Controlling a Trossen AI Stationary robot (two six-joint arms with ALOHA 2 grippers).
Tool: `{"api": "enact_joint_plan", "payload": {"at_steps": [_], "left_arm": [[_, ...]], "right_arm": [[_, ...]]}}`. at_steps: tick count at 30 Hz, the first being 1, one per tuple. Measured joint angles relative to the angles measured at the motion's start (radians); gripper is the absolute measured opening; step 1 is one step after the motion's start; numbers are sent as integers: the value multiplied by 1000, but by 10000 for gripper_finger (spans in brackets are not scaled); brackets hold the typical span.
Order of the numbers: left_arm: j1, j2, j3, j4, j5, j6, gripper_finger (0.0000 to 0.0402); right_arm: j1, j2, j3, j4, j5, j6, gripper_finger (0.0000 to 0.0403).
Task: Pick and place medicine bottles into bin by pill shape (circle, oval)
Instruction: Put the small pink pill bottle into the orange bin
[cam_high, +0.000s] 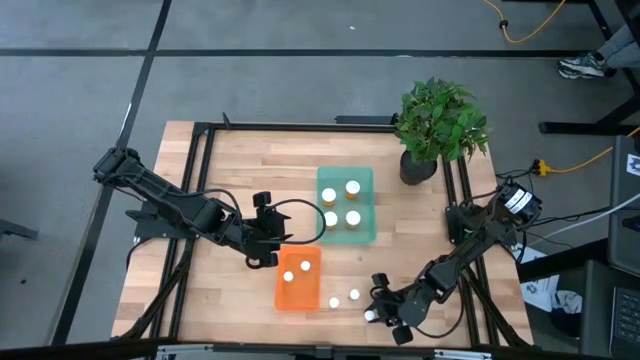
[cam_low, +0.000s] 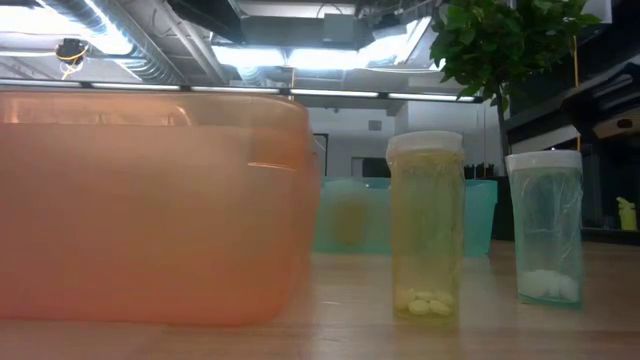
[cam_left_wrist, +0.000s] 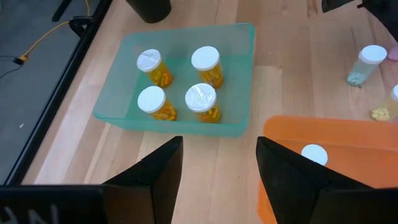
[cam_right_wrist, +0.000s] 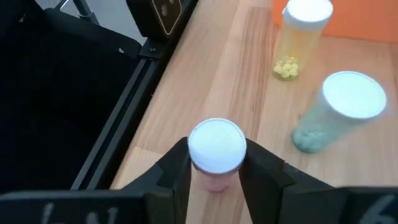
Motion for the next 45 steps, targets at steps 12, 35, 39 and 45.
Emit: {"api": "enact_joint_plan", "payload": {"at_steps": [12, 35, 39, 45], "left_arm": [[0, 0, 0, 4, 0, 0, 195], [2, 0, 0, 3, -89, 52, 195], [2, 0, 0, 3, -99, 53, 195], [2, 0, 0, 4, -99, 53, 195]], "right_arm": [[-67, -91, 160, -228, -9, -221, 106], [-369, 68, 428, -61, -70, -449, 104], [-399, 163, 468, -46, -146, -397, 105], [-415, 263, 602, -127, -209, -371, 104]]}}
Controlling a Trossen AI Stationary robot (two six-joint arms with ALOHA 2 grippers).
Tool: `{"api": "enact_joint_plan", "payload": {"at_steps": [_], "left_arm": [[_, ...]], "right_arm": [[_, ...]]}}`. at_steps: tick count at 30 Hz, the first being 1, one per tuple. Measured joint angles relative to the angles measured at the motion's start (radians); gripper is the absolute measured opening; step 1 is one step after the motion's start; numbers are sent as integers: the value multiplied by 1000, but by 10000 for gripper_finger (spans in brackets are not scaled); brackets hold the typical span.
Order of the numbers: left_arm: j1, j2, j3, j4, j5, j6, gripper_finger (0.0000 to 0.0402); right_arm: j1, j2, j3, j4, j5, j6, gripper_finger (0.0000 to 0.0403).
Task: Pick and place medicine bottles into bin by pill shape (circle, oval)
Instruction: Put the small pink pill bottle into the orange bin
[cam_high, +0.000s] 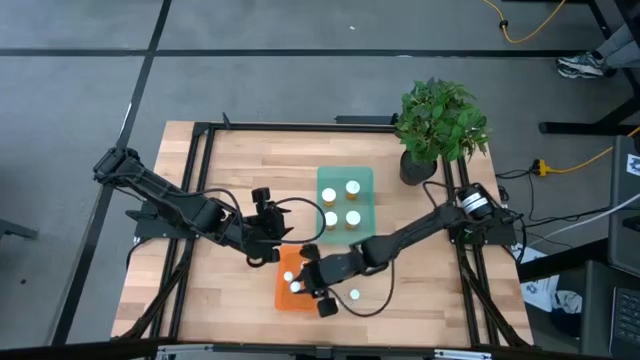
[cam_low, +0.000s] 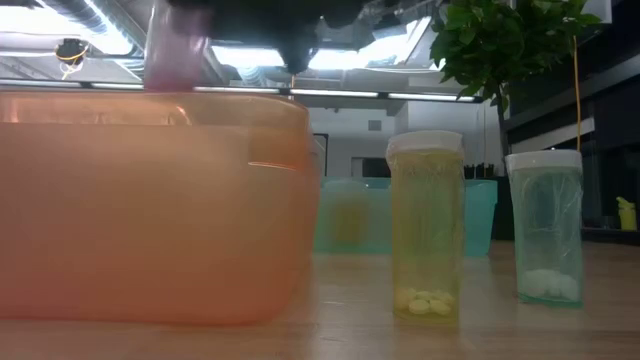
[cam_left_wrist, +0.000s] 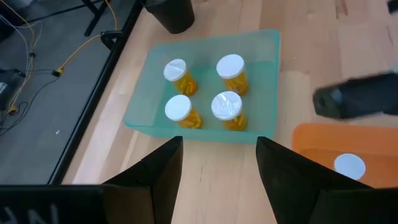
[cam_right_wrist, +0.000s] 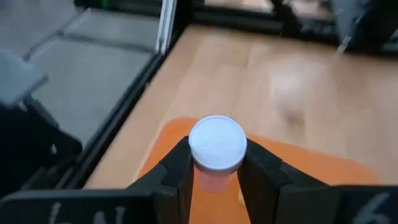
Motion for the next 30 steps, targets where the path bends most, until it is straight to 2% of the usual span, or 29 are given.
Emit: {"api": "enact_joint_plan", "payload": {"at_steps": [2, 5, 9, 19, 30], "left_arm": [[0, 0, 0, -1, 0, 0, 195], [0, 0, 0, 0, 0, 0, 195], [0, 0, 0, -1, 1, 26, 195], [0, 0, 0, 15, 4, 87, 195], [0, 0, 0, 15, 4, 89, 195]], "right_arm": [[2, 29, 48, -55, 18, -1, 104], [4, 50, 104, -124, 104, 3, 104], [6, 77, 119, -157, 201, 56, 104], [22, 90, 120, -143, 234, 53, 105], [20, 90, 119, -143, 234, 53, 105]]}}
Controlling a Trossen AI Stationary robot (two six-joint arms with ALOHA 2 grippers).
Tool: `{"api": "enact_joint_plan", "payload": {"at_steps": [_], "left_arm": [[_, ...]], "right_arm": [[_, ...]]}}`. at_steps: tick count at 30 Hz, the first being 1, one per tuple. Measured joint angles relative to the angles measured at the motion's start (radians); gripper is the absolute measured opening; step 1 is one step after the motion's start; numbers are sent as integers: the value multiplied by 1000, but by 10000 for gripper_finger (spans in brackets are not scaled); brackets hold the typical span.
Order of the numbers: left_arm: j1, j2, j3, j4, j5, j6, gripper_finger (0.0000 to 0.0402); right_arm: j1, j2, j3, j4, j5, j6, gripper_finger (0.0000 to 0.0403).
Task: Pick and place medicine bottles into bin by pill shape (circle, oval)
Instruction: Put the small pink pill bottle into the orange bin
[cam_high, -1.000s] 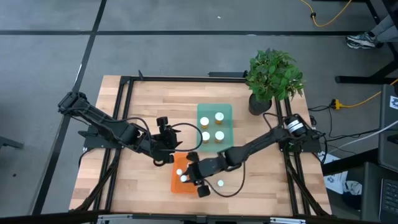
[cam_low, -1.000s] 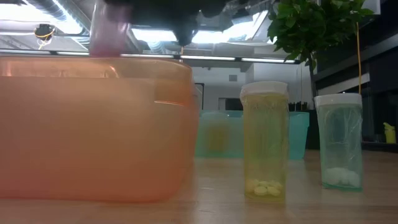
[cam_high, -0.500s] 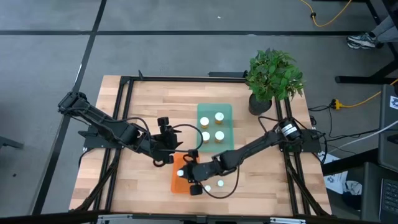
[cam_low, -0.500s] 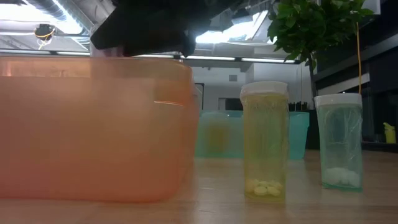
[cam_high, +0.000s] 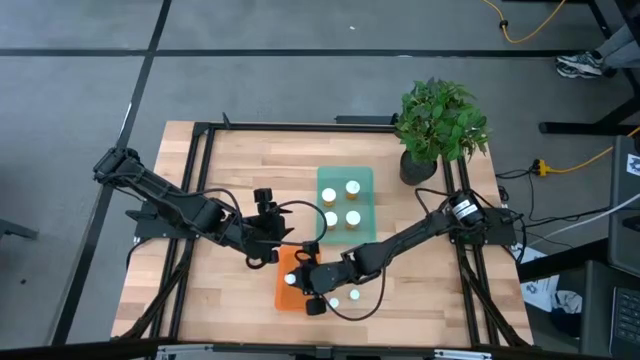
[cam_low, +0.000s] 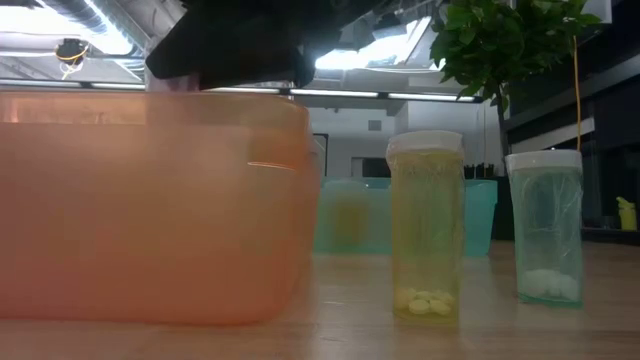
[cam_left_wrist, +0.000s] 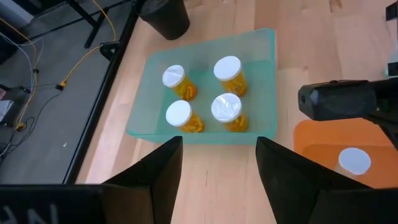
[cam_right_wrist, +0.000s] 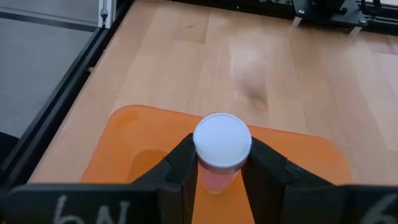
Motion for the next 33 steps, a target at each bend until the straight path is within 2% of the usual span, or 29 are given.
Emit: {"api": "enact_joint_plan", "payload": {"at_steps": [18, 26, 28, 33], "left_arm": [[0, 0, 0, 0, 0, -2, 195], [0, 0, 0, -1, 0, -2, 195], [0, 0, 0, -1, 0, -2, 195], [0, 0, 0, -3, 0, -3, 195]], "right_arm": [[0, 2, -3, 30, 70, -55, 106], [47, -71, -3, -40, 242, -59, 106], [61, -87, -2, -70, 242, -46, 106], [80, -83, -18, -51, 166, 50, 106]]}}
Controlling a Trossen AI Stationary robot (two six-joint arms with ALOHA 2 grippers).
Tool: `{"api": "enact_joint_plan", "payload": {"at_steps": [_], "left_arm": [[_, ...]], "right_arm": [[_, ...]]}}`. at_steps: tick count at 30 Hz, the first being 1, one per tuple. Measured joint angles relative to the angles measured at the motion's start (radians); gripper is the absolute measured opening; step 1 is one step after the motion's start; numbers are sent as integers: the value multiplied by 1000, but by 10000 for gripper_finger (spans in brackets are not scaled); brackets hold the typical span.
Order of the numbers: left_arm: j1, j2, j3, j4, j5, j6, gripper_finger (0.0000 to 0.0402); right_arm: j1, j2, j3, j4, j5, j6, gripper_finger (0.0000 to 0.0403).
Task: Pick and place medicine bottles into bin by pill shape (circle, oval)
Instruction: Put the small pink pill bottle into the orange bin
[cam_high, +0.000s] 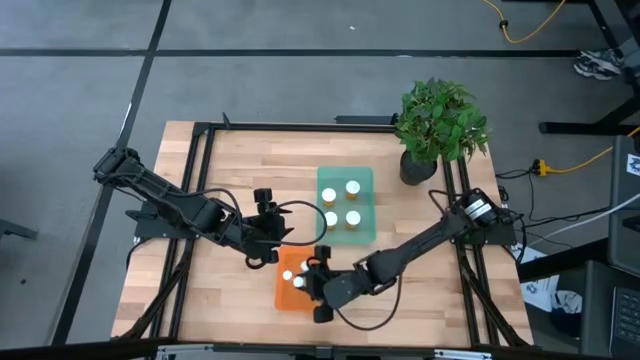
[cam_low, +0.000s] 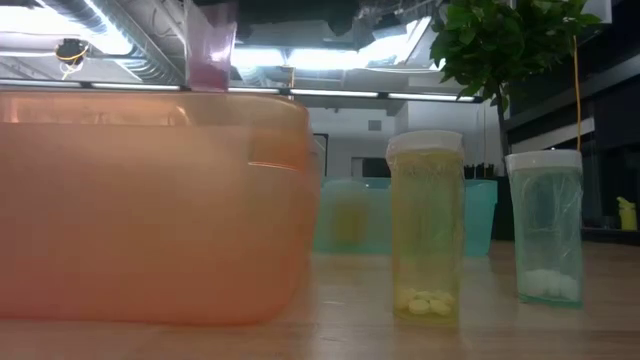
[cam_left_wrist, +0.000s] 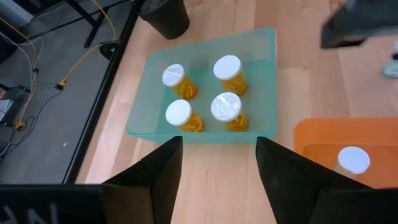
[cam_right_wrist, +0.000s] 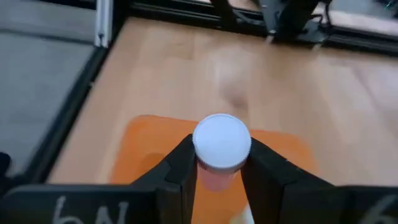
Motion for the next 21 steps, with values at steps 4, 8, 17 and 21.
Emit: {"api": "enact_joint_plan", "payload": {"at_steps": [4, 8, 17, 21], "left_arm": [[0, 0, 0, 2, 0, 0, 195], [0, 0, 0, 2, 0, 0, 195], [0, 0, 0, 2, 0, 0, 195], [0, 0, 0, 3, 0, 0, 195]], "right_arm": [[-1, 8, -57, 48, -10, 57, 106], [-2, 8, -101, 130, -19, 79, 106], [-3, 40, -108, 170, -69, 107, 106], [-4, 59, -108, 186, -69, 110, 106]]}}
